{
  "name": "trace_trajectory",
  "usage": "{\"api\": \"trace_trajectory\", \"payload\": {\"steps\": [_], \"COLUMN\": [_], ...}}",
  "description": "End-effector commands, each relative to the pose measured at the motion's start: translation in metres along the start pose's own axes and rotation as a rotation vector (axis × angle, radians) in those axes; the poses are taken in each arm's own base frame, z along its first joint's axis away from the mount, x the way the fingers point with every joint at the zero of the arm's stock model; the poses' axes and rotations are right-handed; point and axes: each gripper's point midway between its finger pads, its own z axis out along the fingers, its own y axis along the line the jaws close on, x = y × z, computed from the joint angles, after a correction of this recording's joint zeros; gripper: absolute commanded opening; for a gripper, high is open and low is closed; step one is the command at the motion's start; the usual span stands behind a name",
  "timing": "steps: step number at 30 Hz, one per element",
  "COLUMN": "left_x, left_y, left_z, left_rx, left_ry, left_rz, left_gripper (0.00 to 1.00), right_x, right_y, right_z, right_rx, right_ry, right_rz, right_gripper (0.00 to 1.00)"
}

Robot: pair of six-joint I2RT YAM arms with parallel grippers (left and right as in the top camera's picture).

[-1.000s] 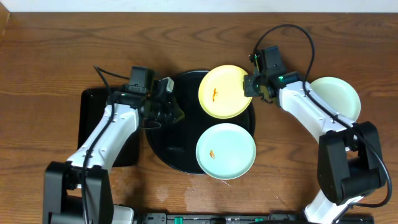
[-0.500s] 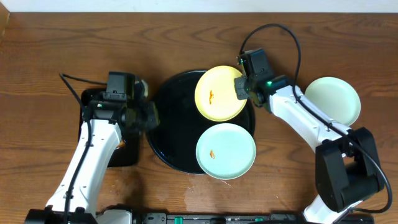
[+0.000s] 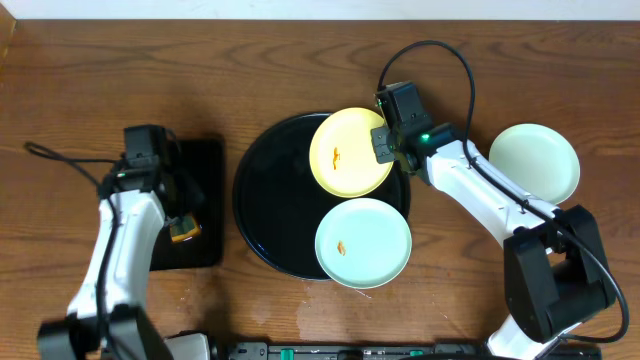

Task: Clean dirty plates on tray and stack at the side
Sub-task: 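Grasp the sponge from the black tray with the left gripper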

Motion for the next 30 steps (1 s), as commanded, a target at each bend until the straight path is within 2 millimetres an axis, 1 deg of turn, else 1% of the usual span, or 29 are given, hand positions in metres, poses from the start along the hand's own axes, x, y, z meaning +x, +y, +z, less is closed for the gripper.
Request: {"api": "trace_trajectory", "payload": {"steps": [1, 4, 6, 8, 9, 12, 13, 14, 15, 16, 17, 18, 19, 21, 23, 24, 30], "left_x": [0.019, 0.022, 0.020, 0.016, 0.014, 0.017, 0.020, 0.023, 0.027, 0.032, 0.041, 0.045, 0.047, 0.047, 0.042, 0.035, 0.011], "left_y": [0.008, 0.015, 0.026, 0.035, 0.035, 0.029, 0.027, 0.027, 0.028, 0.029, 0.025, 0.020, 0.017, 0.012, 0.009, 0.003, -0.027], "left_z": [0.029, 0.039, 0.042, 0.045, 0.049, 0.062, 0.068, 0.075, 0.083, 0.088, 0.094, 0.096, 0.096, 0.091, 0.080, 0.067, 0.011], "left_rx": [-0.052, -0.098, -0.163, -0.226, -0.228, -0.205, -0.198, -0.196, -0.206, -0.212, -0.184, -0.153, -0.132, -0.103, -0.090, -0.063, 0.129], "left_ry": [0.091, 0.113, 0.101, 0.080, 0.077, 0.102, 0.119, 0.138, 0.161, 0.181, 0.229, 0.254, 0.267, 0.275, 0.267, 0.251, 0.122], "left_rz": [-0.004, 0.000, 0.007, -0.005, -0.008, -0.009, -0.007, 0.001, 0.005, 0.007, 0.038, 0.064, 0.077, 0.079, 0.077, 0.086, 0.123], "left_gripper": [0.12, 0.12, 0.12, 0.17, 0.22, 0.32, 0.34, 0.34, 0.33, 0.28, 0.15, 0.08, 0.08, 0.07, 0.08, 0.07, 0.07], "right_x": [-0.009, -0.007, -0.006, -0.006, -0.006, -0.007, -0.007, -0.007, -0.006, -0.006, -0.005, -0.005, -0.005, -0.006, -0.006, -0.006, -0.006], "right_y": [-0.001, 0.000, 0.000, 0.000, 0.000, 0.000, 0.000, 0.000, 0.000, 0.000, 0.000, 0.000, 0.000, 0.000, 0.000, 0.000, 0.000], "right_z": [-0.010, -0.010, -0.010, -0.010, -0.010, -0.010, -0.010, -0.010, -0.010, -0.010, -0.010, -0.010, -0.010, -0.010, -0.010, -0.010, -0.010], "right_rx": [0.009, 0.003, 0.005, 0.005, 0.004, 0.003, 0.003, 0.003, 0.004, 0.004, 0.005, 0.005, 0.005, 0.004, 0.004, 0.004, 0.004], "right_ry": [-0.034, -0.025, -0.020, -0.020, -0.021, -0.024, -0.024, -0.024, -0.022, -0.020, -0.018, -0.017, -0.018, -0.020, -0.021, -0.021, -0.021], "right_rz": [0.012, 0.011, 0.010, 0.010, 0.010, 0.011, 0.011, 0.010, 0.010, 0.010, 0.008, 0.005, 0.005, 0.006, 0.006, 0.006, 0.006], "right_gripper": [0.01, 0.01, 0.01, 0.01, 0.01, 0.01, 0.01, 0.01, 0.01, 0.01, 0.01, 0.01, 0.01, 0.01, 0.01, 0.01, 0.01]}}
